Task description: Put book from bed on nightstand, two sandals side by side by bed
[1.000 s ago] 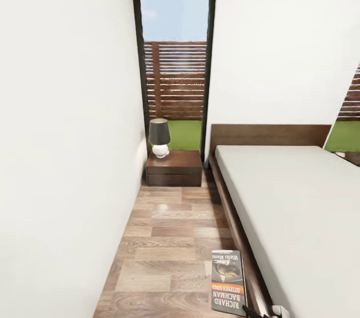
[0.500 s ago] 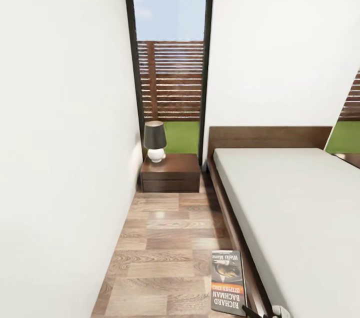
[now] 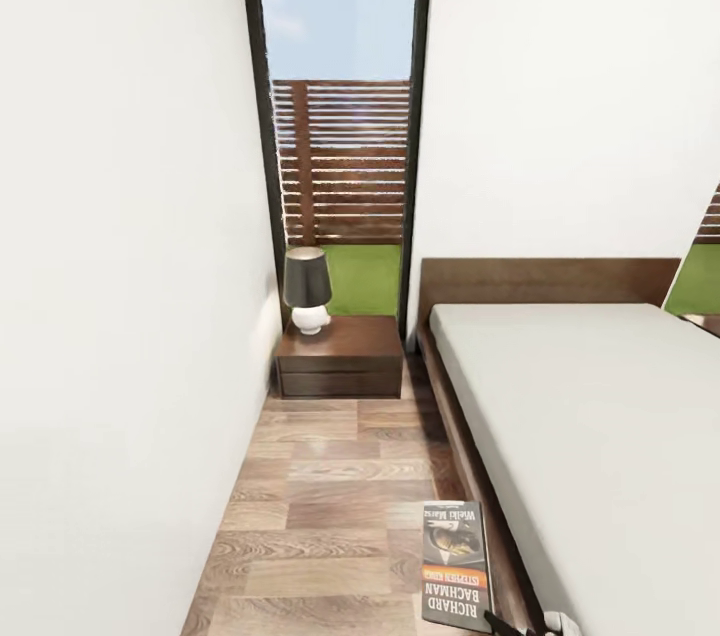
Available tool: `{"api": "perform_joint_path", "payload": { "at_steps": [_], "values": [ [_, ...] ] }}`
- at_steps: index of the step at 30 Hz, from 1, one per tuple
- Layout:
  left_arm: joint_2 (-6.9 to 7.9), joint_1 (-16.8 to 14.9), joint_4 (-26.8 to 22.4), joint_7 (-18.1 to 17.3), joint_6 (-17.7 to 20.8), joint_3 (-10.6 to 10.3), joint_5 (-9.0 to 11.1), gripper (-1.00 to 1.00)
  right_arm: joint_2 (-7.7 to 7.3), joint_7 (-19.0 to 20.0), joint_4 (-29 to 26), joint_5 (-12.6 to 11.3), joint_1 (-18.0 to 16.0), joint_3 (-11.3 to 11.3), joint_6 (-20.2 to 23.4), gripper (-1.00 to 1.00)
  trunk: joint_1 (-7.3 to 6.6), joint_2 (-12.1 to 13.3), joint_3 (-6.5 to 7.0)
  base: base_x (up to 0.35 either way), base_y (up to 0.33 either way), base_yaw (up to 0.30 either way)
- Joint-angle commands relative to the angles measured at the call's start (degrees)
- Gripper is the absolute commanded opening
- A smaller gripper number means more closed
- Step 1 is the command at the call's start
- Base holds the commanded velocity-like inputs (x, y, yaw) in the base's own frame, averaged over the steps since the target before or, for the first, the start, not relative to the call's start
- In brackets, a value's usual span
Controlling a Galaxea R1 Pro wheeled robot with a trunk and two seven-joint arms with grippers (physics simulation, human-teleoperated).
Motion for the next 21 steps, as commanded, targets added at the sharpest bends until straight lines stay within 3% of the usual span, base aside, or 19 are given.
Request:
{"api": "perform_joint_path", "payload": {
  "at_steps": [1, 21],
  "values": [
    [0.02, -0.04, 0.03, 0.03, -0.34, -0.31, -0.28, 1.0, -0.05, 0.09, 0.0, -0.56, -0.07, 0.3, -0.1, -1.0, 0.04, -0.05, -0.07, 0.331, 0.0, 0.0],
    [0.02, -0.04, 0.03, 0.03, -0.34, -0.31, -0.26, 1.0, 0.04, 0.06, 0.0, -0.55, -0.09, 0.3, -0.12, -1.0, 0.04, -0.05, -0.07, 0.331, 0.0, 0.0]
  ]
}}
